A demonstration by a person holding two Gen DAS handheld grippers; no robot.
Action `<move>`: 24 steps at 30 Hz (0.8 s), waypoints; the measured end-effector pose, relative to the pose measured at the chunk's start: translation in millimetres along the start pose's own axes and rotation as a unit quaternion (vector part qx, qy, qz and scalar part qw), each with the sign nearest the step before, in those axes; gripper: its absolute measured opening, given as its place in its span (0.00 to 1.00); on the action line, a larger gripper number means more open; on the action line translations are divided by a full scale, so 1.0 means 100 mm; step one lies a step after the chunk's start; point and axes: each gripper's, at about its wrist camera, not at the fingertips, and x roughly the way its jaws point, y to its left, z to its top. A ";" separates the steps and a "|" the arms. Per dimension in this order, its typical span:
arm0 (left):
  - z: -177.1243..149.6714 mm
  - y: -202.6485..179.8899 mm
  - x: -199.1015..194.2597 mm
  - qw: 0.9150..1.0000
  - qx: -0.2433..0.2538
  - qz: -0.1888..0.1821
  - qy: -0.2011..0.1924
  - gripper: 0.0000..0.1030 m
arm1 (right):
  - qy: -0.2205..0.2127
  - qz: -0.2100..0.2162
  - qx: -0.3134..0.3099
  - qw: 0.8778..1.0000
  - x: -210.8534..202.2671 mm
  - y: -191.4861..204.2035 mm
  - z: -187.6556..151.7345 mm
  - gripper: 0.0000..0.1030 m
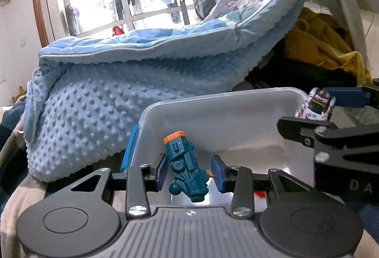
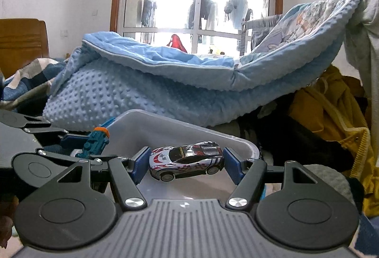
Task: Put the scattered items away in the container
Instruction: 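Carry the teal toy and silver car over the white bin with both tools, then open both tools to drop the teal toy and silver car into the bin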
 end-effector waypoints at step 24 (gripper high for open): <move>-0.01 0.14 0.16 1.000 -0.006 -0.007 0.022 0.76 | 0.014 -0.012 -0.003 1.000 0.09 -0.06 0.01 0.91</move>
